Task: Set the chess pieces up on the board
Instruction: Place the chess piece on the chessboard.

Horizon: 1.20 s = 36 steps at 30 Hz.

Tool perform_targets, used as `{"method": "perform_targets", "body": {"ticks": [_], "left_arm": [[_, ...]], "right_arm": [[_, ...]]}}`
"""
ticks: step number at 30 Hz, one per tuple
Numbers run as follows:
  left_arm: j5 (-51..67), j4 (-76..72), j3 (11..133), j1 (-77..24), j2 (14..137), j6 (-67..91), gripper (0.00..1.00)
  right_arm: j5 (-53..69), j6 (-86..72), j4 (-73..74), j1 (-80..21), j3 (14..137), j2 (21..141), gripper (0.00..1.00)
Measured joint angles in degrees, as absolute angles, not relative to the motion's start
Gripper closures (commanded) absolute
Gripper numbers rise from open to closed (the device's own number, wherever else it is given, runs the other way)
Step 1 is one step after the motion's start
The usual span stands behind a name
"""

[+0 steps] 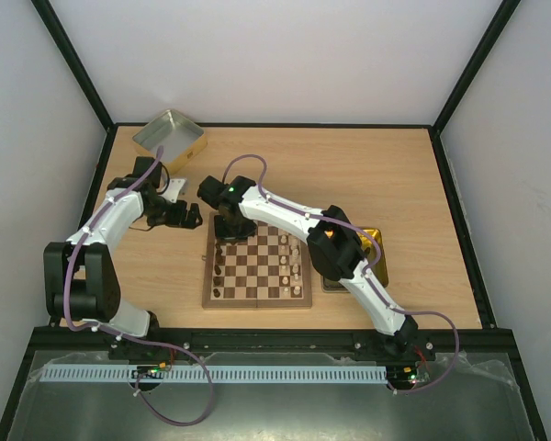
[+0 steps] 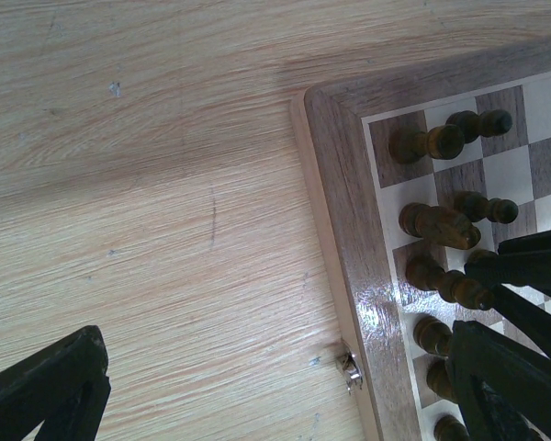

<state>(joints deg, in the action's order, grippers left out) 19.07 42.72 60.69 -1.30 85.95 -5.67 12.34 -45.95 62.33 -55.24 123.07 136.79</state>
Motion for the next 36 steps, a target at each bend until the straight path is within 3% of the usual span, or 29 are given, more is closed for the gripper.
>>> {"method": "perform_targets", "body": {"ticks": [26, 36], "left_arm": [[19.07, 42.72, 60.66, -1.30, 85.93, -5.67, 0.00], [19.07, 42.72, 60.66, -1.30, 85.93, -5.67, 0.00]], "right_arm": [[11.88, -47.20, 60.93, -54.70, 121.97, 136.79, 0.84], [12.38, -47.16, 60.55, -54.54, 121.47, 136.77, 0.78]]}}
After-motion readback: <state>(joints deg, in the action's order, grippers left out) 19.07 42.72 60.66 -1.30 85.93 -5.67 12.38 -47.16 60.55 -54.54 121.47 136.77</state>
